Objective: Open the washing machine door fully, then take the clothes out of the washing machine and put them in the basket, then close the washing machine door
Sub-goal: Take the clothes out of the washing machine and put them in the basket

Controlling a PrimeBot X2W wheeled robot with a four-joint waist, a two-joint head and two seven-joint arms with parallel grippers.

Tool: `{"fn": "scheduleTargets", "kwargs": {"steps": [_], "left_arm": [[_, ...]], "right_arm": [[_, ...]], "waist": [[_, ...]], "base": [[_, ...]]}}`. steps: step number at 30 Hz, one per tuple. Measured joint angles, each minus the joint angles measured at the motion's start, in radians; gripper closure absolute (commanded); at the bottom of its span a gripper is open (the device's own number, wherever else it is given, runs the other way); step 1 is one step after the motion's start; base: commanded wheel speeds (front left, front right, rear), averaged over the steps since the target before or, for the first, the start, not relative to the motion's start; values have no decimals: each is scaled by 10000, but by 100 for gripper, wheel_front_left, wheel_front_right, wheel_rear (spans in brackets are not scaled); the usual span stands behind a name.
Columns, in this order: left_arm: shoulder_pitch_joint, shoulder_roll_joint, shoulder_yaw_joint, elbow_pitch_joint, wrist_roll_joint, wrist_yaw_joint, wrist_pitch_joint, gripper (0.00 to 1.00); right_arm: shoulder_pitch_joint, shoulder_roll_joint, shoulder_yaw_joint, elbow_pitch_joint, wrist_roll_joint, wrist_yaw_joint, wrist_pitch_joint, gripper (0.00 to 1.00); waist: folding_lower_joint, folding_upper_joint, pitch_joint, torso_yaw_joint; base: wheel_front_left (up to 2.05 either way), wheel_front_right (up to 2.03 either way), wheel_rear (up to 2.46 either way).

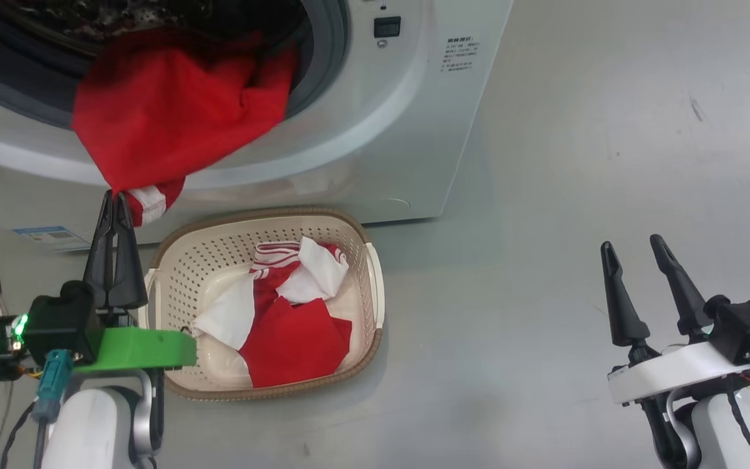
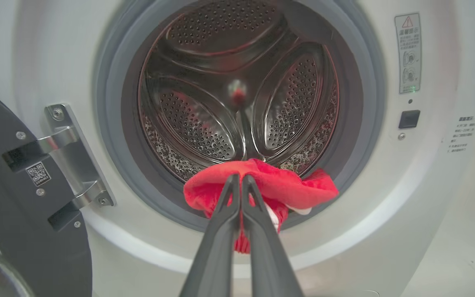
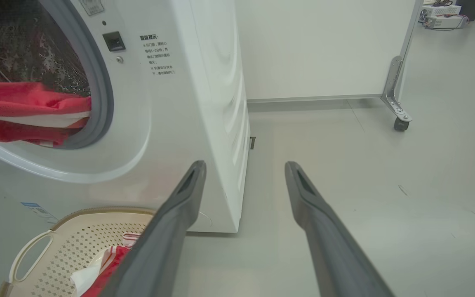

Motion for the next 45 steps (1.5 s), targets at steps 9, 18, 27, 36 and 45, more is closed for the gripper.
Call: {"fn": "scheduleTargets", "kwargs": {"steps": [9,18,27,36,45], "left_arm": [[1114,0,-153,-663,-113,0,347,100],[2130,17,-558,-855,-130,0,1014,100],[2506,17,-911,-694,-407,-36,1453,100],[2508,15,-911,533,-894,-209,1808,100],[1535,-6,-872,2343,-1313,-445,2205,100]], "right_arm": [[593,255,293,92,0,-86,8,0],[1040,336,391,56,0,-224,111,0],[1141,370,518,-234,0,-249,234,0],[1134,403,652,-514,0,-247,320,0],[1057,407,616,-851,8,-247,364,0]], "waist": [[0,0,-1260,152],[0,0,-1982,-16],[0,0,-1997,-203],[0,0,-1648,-512],[0,0,-1030,-899]], "base": [[0,0,0],[0,0,0],[0,0,0],[0,0,0],[0,0,0]]}}
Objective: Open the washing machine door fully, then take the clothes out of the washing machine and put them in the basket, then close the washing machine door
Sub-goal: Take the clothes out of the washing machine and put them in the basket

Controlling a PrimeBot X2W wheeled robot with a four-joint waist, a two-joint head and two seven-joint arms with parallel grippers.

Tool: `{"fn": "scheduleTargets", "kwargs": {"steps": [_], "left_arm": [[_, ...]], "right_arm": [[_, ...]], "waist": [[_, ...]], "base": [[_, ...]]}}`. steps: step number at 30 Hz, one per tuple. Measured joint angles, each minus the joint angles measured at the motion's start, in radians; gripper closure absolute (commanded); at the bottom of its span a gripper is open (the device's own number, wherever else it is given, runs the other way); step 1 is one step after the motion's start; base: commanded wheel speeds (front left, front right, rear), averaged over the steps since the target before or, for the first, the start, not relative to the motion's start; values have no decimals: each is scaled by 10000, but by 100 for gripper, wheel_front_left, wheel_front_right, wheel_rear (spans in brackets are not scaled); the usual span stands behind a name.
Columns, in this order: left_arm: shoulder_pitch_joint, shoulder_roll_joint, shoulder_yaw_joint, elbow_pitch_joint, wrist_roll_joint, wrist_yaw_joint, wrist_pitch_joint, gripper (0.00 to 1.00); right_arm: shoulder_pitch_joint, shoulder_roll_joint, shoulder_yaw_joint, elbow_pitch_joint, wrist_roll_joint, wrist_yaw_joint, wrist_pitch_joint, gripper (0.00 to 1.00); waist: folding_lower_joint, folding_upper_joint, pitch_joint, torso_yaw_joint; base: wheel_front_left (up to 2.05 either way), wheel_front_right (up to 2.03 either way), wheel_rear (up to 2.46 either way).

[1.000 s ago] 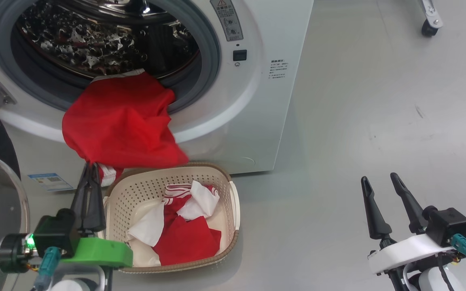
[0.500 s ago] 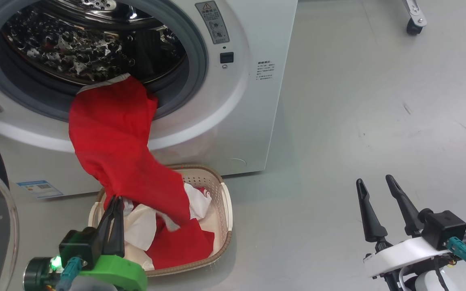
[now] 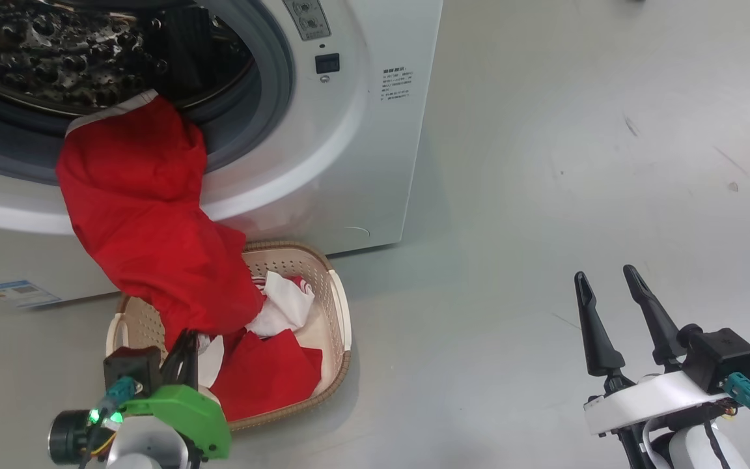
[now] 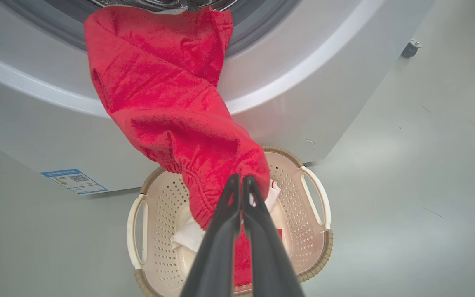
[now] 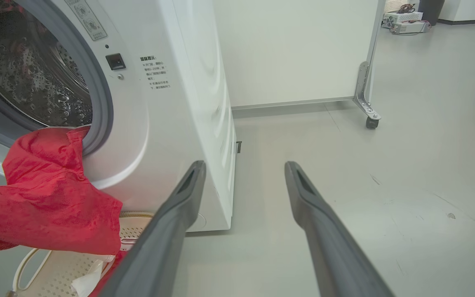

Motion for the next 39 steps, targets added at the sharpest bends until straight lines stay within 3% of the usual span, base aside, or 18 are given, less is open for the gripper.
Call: {"fn": "scheduleTargets", "kwargs": {"steps": [18,19,20,22,39], "left_arm": [[-2832,-86,573,3327,-754,-84,199,100],[-2969,-90,575,3452,-767,-86,169,89],[-3103,-98,596,3590,-769,-84,163,64],[-3327,-113,646,3891,-853,-94,88,1],[-3748,-151,686,5942,-999,-399,-1202,0]], "right_arm": [[-761,19,-33,-270,228,13,-4,0],[-779,19,-52,-270,232,13,-6,0],[-815,21,-75,-268,234,13,-6,0],[-894,19,-111,-253,257,13,-21,0],[-1101,21,-134,336,274,88,-151,0]], "waist": [[0,0,1680,-647],[0,0,1753,-677],[0,0,1819,-701],[0,0,1932,-735],[1,0,1671,-599]], "base": [[0,0,0],[0,0,0],[0,0,0],[0,0,0],[0,0,0]]}}
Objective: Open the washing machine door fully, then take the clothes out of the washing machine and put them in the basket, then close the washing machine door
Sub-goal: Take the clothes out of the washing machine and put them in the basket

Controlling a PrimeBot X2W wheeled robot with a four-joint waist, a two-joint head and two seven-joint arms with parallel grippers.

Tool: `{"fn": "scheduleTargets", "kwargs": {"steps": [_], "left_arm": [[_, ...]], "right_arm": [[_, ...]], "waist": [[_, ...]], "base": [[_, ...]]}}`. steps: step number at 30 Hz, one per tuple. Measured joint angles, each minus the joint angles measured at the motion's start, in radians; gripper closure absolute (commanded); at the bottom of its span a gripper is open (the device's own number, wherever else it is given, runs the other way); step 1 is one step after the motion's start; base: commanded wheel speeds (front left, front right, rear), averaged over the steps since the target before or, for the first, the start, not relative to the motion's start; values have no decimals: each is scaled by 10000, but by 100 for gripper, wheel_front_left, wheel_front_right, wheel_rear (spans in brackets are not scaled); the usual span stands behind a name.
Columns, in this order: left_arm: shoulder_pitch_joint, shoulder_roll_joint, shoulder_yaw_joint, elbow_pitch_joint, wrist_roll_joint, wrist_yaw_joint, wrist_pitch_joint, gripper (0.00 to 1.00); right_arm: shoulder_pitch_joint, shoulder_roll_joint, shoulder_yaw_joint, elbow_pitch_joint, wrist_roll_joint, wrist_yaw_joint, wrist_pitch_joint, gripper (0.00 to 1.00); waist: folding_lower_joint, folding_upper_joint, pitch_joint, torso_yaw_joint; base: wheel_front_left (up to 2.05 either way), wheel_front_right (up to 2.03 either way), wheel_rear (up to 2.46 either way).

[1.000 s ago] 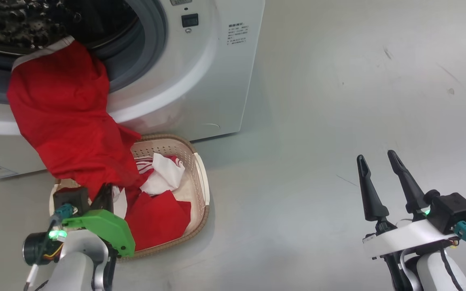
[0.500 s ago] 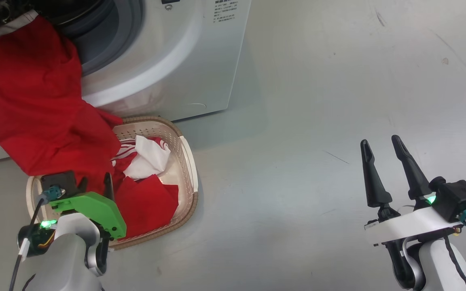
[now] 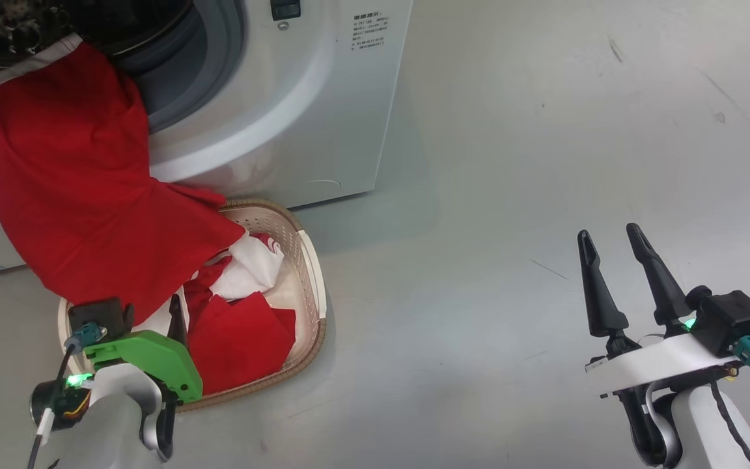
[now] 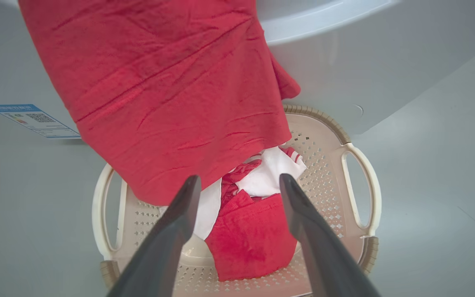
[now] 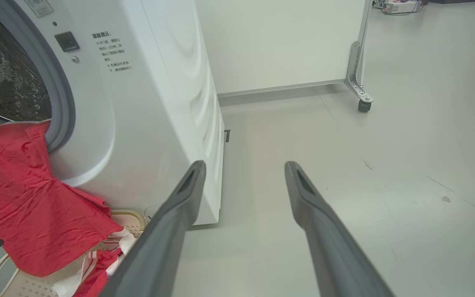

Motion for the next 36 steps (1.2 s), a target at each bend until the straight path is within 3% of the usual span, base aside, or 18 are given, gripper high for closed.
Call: {"fn": "scheduleTargets", "kwargs": {"steps": [11,27,36], "left_arm": [[224,15,-407,-265,625,-128,-1193,0],[1306,27,-525,-1885,1062,-107,-1283,0],[1977,107,-456,-3469,1457,130,-1283,0]], "right_arm": [[122,-48,-96,337,-19,-13,-29,0],[768,-173,81,694,-188,-88,-29,0],[1090,-146,263,719,-280,-107,36,0]], "waist": [[0,0,-810,273],[0,0,-2086,989],[0,0,-2863,1276]], "base": [[0,0,0],[0,0,0],[0,0,0]]}}
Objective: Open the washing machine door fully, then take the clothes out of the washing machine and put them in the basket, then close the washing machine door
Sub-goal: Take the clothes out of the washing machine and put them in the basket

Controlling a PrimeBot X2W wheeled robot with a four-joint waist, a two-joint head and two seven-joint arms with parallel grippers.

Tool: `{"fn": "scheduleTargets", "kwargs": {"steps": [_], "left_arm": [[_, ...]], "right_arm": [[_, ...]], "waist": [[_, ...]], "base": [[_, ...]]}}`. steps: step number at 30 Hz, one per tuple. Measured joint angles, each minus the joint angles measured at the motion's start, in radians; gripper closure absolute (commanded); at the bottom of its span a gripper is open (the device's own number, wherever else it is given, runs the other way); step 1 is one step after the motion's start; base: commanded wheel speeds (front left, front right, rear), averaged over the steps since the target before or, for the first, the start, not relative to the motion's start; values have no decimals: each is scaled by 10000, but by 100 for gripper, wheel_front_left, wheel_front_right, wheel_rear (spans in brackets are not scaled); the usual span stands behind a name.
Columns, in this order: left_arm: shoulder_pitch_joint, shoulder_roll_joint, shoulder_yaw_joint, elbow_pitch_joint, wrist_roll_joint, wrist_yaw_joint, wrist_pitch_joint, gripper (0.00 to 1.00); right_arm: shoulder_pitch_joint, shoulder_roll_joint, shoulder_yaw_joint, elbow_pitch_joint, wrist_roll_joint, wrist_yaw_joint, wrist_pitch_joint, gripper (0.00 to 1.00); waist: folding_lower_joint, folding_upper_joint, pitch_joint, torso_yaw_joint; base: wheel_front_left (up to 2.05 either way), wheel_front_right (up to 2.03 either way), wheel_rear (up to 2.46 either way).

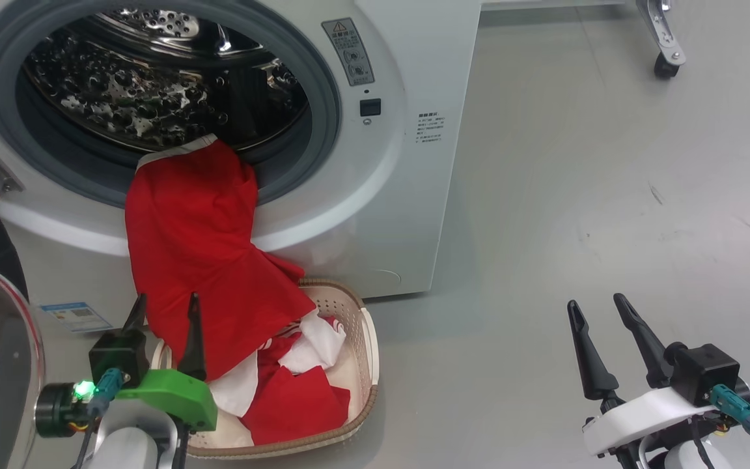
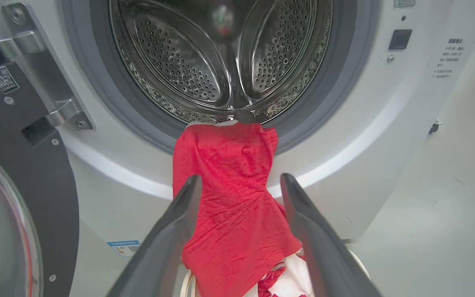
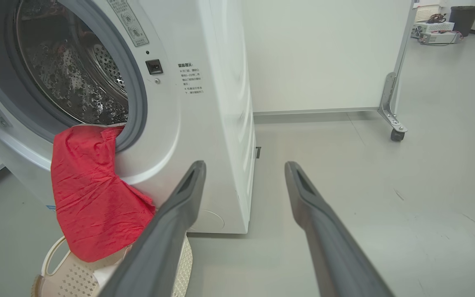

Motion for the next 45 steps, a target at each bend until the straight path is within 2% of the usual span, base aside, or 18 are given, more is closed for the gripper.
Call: {"fn": "scheduleTargets", "kwargs": {"steps": [17,45], "left_arm": [[1513,40,2,-1620,146,203,-2,0],[2290,40,-65,-3350,150,462,324,0]], "right_arm": [[361,23,-23,-245,0,-236,115,0],[412,-23,17,-761,-2,-251,332,0]], "waist": [[0,0,-423,43],[0,0,-88,14]], "base": [[0,0,0],[0,0,0]]}}
